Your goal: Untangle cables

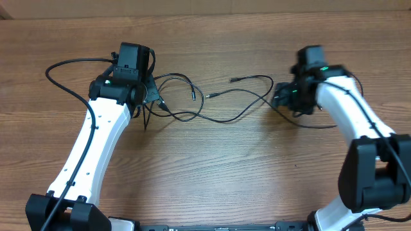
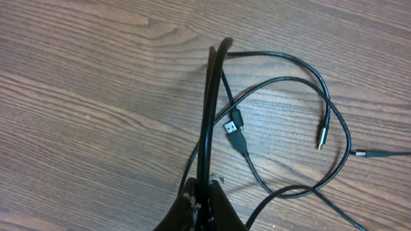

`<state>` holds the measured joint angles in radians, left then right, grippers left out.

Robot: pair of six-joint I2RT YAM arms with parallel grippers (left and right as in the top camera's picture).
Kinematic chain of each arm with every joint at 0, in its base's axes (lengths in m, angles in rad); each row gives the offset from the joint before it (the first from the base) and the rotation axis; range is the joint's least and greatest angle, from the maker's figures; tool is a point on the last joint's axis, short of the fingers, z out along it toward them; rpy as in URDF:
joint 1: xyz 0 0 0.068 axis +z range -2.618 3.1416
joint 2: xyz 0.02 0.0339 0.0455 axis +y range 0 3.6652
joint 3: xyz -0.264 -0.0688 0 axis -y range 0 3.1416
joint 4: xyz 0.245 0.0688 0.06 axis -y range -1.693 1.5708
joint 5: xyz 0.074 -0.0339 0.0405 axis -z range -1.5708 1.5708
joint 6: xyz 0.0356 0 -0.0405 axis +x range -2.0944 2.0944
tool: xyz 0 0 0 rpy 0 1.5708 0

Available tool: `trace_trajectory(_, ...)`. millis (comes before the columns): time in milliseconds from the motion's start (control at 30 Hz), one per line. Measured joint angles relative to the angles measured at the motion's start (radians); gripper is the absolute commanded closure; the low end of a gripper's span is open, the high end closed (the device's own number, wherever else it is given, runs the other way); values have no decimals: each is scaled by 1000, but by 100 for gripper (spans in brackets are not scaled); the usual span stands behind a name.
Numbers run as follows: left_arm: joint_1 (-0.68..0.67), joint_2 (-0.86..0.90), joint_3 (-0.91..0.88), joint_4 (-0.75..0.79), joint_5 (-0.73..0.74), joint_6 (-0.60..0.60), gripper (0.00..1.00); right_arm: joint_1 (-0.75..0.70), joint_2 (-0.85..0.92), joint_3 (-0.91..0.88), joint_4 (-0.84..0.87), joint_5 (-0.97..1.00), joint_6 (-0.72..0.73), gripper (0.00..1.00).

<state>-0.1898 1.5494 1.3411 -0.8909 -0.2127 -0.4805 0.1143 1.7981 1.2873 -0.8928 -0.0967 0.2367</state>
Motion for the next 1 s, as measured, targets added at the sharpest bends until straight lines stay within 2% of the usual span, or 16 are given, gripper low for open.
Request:
trace_trajectory(167,0,0,0,0,0,0,96,109,0,-83,180,0,64,27)
trace_trajectory(333,0,0,0,0,0,0,96,200,0,-134,344,-2,122,21)
trace_trajectory(600,0,0,0,-1,0,0,96,369,1,-145,654,-114,148,21)
trace_trajectory(800,0,0,0,-9,0,0,96,460,1,-145,669,-39,174,23)
trace_trajectory(933,0,0,0,-12,0,0,96,469,1,-145,614,47,236,23)
trace_trajectory(1000,0,0,0,-12,0,0,96,459,1,-135,528,71,251,21)
